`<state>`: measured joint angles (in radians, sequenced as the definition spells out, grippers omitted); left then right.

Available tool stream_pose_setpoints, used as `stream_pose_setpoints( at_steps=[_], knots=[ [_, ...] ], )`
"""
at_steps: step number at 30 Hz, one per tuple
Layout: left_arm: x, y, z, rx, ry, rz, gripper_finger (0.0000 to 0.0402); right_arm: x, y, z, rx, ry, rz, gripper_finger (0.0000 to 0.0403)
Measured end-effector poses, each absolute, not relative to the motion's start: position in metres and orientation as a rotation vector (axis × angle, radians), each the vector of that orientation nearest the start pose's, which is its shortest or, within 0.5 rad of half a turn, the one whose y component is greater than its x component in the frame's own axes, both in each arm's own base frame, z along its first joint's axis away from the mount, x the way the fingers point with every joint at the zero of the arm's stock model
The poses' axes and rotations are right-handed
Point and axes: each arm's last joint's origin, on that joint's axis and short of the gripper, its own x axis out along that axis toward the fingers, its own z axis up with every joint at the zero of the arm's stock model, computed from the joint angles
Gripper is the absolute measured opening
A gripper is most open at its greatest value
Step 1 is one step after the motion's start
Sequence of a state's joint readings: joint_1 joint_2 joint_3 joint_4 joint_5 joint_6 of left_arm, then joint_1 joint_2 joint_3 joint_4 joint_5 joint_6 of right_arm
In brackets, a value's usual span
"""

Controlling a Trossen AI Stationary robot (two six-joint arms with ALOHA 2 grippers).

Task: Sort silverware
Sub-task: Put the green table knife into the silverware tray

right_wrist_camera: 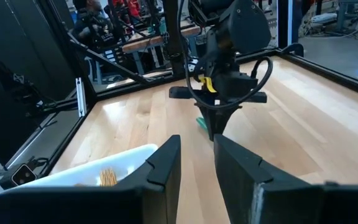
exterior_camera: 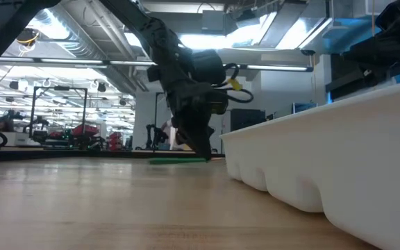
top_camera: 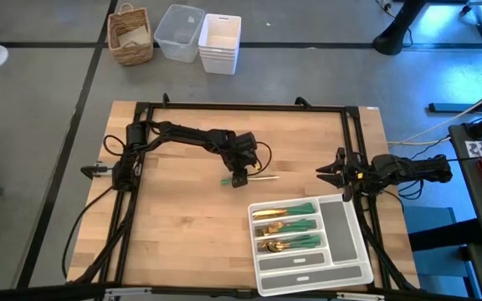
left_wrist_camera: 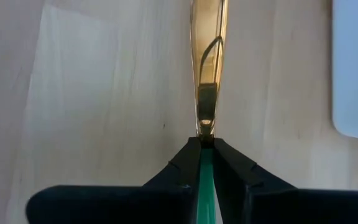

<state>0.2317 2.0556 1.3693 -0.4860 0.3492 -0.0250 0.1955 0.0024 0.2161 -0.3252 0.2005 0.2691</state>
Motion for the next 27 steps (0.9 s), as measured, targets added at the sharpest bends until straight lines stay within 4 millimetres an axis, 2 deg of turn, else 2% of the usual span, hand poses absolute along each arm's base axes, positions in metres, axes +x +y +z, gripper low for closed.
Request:
stream_pose_setpoints(
  at_steps=[8,19,23,27],
  knots=[
    [0.402,0.084,0.143,-0.394,1.08,-0.131,0.0027,0.078,0.01,0.204,0.267,0.108,-0.021,0.0098],
    [0.416,0.085,0.156,-0.589,0.897,-0.277,0.0028,0.079,0.01,0.203,0.26,0.117,-0.022,0.0098],
    [0.421,0.078,0.161,-0.659,0.857,-0.329,0.0028,0.079,0.01,0.203,0.26,0.118,-0.022,0.0098],
    [0.431,0.062,0.168,-0.691,0.799,-0.358,0.0028,0.079,0.01,0.203,0.256,0.117,-0.022,0.0098]
  ],
)
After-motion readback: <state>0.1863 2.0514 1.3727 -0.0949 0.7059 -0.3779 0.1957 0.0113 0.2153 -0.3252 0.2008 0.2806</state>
